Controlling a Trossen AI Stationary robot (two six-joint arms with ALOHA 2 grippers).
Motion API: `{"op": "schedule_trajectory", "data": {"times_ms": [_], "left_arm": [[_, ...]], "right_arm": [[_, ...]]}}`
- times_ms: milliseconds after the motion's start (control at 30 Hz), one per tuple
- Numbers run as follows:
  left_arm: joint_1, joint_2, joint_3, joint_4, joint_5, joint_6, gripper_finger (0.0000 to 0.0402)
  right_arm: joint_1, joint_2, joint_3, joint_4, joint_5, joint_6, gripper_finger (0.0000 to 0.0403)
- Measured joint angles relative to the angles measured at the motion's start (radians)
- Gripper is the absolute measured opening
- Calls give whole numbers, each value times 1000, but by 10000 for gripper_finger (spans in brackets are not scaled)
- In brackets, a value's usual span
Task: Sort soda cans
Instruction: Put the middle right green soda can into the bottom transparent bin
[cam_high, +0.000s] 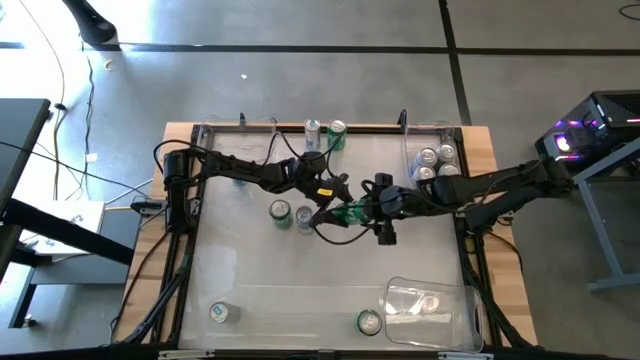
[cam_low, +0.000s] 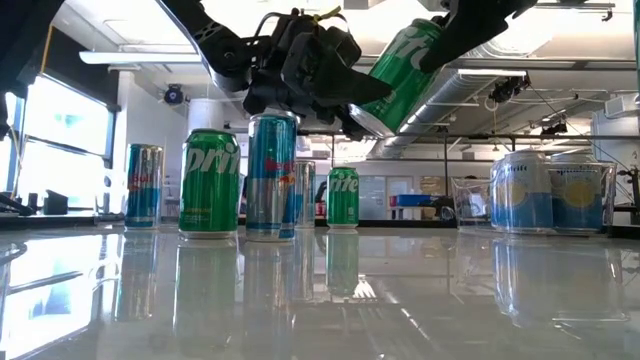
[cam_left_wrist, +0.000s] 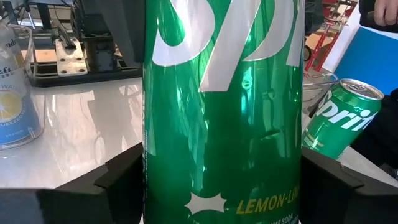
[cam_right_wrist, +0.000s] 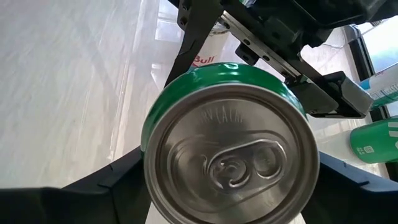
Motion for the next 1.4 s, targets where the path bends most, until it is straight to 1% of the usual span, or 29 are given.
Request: {"op": "schedule_trajectory", "data": {"times_ms": [133, 300, 400, 533, 700, 800, 967, 1100, 1300, 1400], "left_arm": [[0, 0, 0, 1, -1, 0, 298], [-1, 0, 0, 3, -19, 4, 298], [-2, 2, 0, -4, -39, 3, 298], [-1, 2, 0, 0, -48, 4, 298], [-2, 2, 0, 1, -43, 3, 298], [0, 2, 0, 2, -42, 3, 298], [1, 2, 0, 2, -37, 2, 299], [1, 2, 0, 0, -34, 0, 314], [1, 2, 0, -5, -33, -2, 324], [10, 0, 0, -16, -34, 4, 325]], "right_arm": [[-13, 0, 0, -1, -7, 26, 308], [-16, 0, 0, 11, -20, 39, 335], [-23, -1, 2, 24, -48, 37, 349], [-21, -1, 2, 27, -48, 2, 352], [-1, -1, 2, -17, 6, -31, 353], [12, -1, 2, -36, 50, -42, 347], [22, -1, 2, -23, 54, -54, 315], [22, -1, 2, -14, 36, -53, 289], [22, -1, 2, -7, 27, -30, 288], [22, -2, 2, -21, 31, 12, 288]]}}
